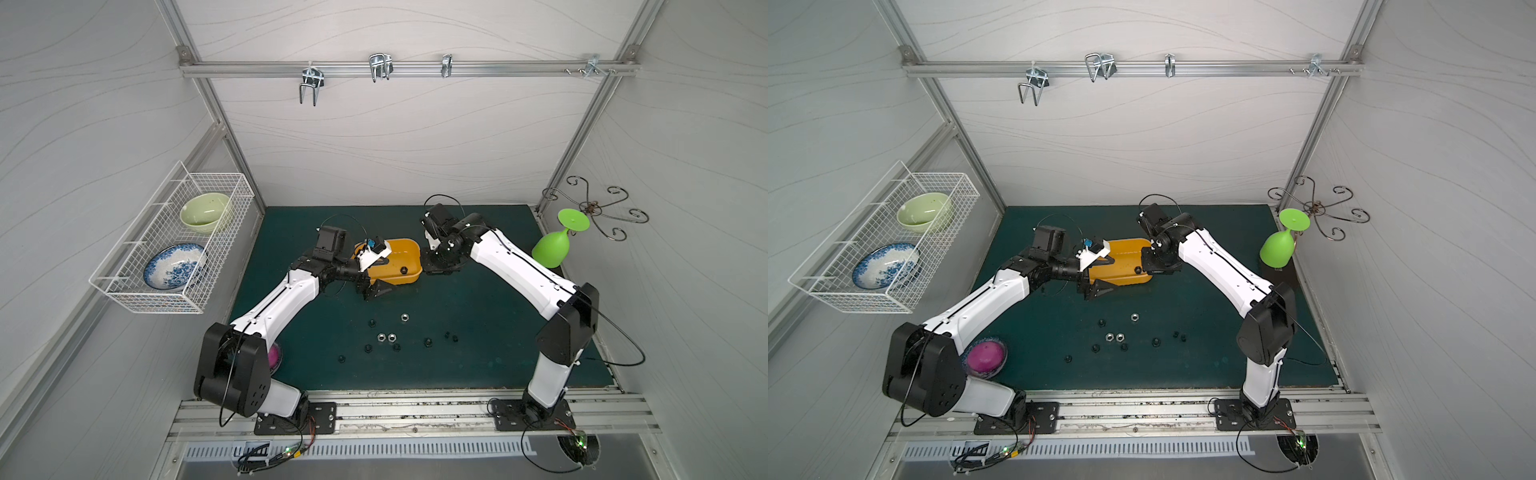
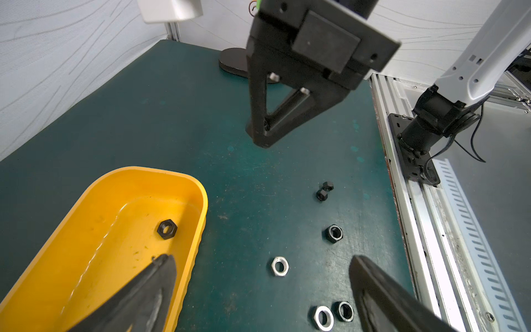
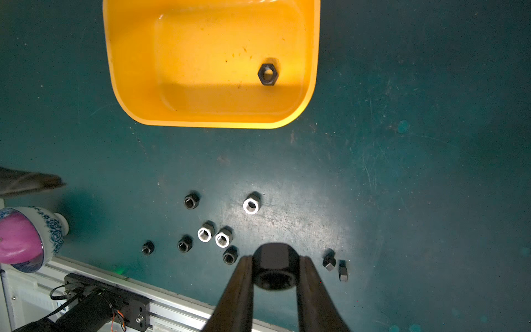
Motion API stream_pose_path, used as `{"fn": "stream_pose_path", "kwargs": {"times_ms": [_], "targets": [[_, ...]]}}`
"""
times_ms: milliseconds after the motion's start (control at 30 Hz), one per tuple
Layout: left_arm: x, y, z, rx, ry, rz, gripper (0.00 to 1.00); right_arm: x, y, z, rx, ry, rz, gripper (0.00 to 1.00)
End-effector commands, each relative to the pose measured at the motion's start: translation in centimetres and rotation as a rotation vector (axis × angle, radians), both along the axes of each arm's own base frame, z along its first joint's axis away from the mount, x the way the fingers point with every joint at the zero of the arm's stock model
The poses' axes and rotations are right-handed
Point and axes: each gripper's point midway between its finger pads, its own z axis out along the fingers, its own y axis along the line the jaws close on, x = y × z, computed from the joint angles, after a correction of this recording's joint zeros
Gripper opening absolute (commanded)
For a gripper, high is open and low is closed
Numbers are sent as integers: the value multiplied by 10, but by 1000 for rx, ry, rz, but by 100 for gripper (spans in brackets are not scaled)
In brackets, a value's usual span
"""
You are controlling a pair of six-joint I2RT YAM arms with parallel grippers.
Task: Put the nuts on the desktop into the storage box
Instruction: Place the nut in the storage box.
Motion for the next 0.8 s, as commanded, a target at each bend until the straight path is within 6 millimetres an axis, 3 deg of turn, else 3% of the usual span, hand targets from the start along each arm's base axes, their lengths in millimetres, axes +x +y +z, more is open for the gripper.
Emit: {"fn": "stream_pose_path", "kwargs": {"times_ms": [0, 233, 533, 767], "targets": [[4, 9, 25, -3, -85, -10, 98, 7, 11, 5, 17, -28, 3, 23], [9, 24, 18, 13, -97, 27, 99, 31, 36, 0, 50, -55, 11, 23], [33, 41, 3, 25, -116, 100, 99, 64, 62, -25, 29, -68, 24, 23], [37, 48, -16, 60, -81, 117, 99, 91, 72, -52, 20, -70, 8, 23]]}}
